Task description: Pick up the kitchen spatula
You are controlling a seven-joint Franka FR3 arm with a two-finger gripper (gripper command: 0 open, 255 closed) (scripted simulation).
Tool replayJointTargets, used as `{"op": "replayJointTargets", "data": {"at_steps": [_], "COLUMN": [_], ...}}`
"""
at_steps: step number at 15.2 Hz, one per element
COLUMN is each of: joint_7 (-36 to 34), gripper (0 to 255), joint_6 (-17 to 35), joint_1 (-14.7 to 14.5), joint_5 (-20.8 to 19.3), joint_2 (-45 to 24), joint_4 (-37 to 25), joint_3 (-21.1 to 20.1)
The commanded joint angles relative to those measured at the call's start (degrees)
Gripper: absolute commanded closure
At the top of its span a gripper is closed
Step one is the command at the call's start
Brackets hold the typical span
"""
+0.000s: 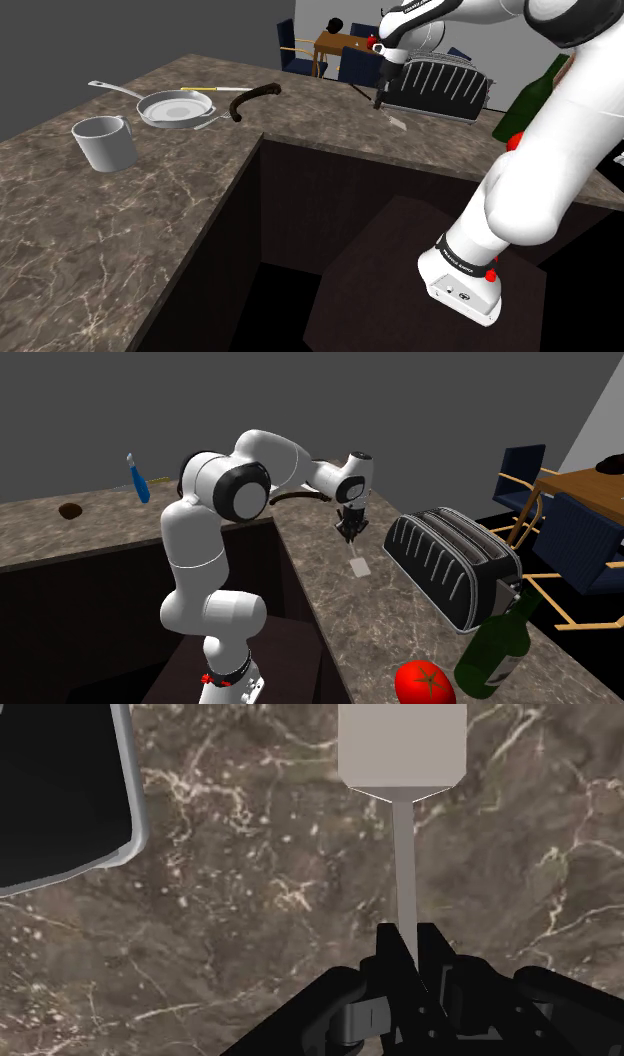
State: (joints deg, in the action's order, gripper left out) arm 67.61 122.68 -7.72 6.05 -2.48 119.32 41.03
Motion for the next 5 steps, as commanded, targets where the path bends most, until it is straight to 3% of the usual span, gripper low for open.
{"op": "replayJointTargets", "data": {"at_steps": [1,5], "joint_7": [-0.5,-1.0], "gripper": [255,255], "joint_6": [-1.6,-3.2], "joint_1": [-0.1,-0.1], "joint_5": [-0.6,-1.3], "joint_2": [0.6,1.4], "joint_4": [-1.2,-2.2], "joint_3": [0.0,0.0]}}
